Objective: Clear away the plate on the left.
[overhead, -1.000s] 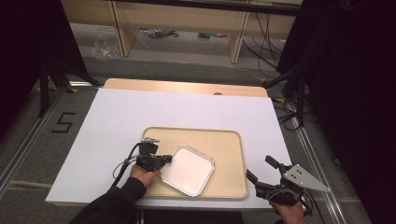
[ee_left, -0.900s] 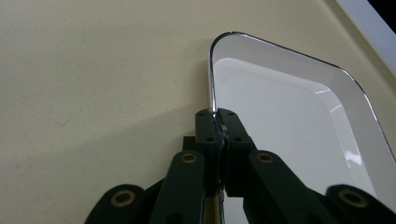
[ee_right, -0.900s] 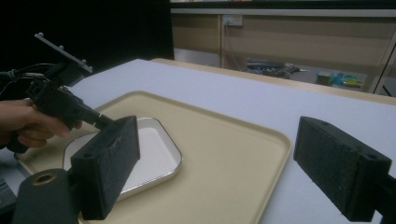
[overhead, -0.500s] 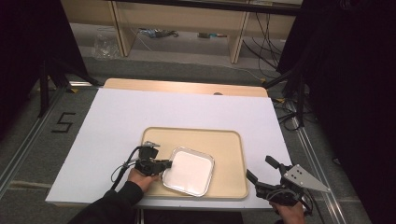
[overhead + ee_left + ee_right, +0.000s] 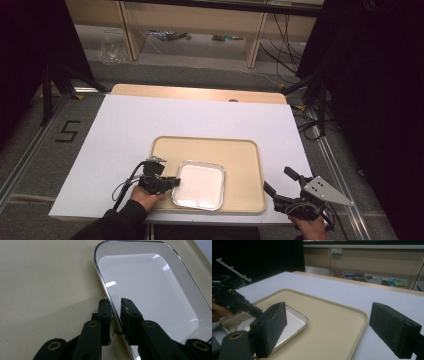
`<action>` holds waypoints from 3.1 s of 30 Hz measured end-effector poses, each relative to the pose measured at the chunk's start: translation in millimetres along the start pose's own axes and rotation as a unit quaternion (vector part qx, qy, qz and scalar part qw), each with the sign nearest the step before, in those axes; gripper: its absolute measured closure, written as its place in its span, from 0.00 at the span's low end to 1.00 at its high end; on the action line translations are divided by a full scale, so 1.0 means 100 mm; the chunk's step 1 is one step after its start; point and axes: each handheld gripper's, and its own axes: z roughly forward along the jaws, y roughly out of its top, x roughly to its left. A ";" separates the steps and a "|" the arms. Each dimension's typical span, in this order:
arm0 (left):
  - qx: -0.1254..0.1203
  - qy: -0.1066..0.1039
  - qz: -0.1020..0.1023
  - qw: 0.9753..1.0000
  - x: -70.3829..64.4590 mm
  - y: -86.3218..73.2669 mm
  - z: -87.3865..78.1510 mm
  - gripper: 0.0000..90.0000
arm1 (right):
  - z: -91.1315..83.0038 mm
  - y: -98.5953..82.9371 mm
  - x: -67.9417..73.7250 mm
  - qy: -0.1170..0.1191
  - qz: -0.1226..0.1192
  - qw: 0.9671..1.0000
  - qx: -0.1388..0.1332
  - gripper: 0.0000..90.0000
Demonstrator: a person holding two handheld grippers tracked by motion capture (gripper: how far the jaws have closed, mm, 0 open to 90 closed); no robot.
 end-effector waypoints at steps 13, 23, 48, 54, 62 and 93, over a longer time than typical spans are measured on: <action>0.010 -0.010 -0.003 1.000 -0.12 -0.13 -0.07 0.86 | 0.00 0.00 0.01 0.002 0.011 1.000 0.004 0.17; 0.010 -0.018 -0.014 1.000 -0.18 -0.22 -0.12 0.84 | 0.00 0.00 0.01 0.006 0.009 1.000 -0.002 0.17; 0.001 -0.021 -0.016 1.000 -0.21 -0.20 -0.13 0.55 | 0.00 0.00 0.00 0.000 0.008 1.000 -0.007 0.17; -0.006 -0.041 -0.010 0.999 -0.19 -0.16 -0.20 0.40 | 0.00 0.00 0.00 0.000 0.007 1.000 -0.006 0.17; -0.035 -0.046 0.002 0.998 -0.15 -0.11 -0.33 0.29 | 0.00 0.00 0.02 0.001 0.015 1.000 0.003 0.17; -0.171 0.023 0.030 0.985 0.26 -0.06 -0.90 0.18 | 0.01 -0.01 0.02 0.000 0.015 1.000 0.006 0.17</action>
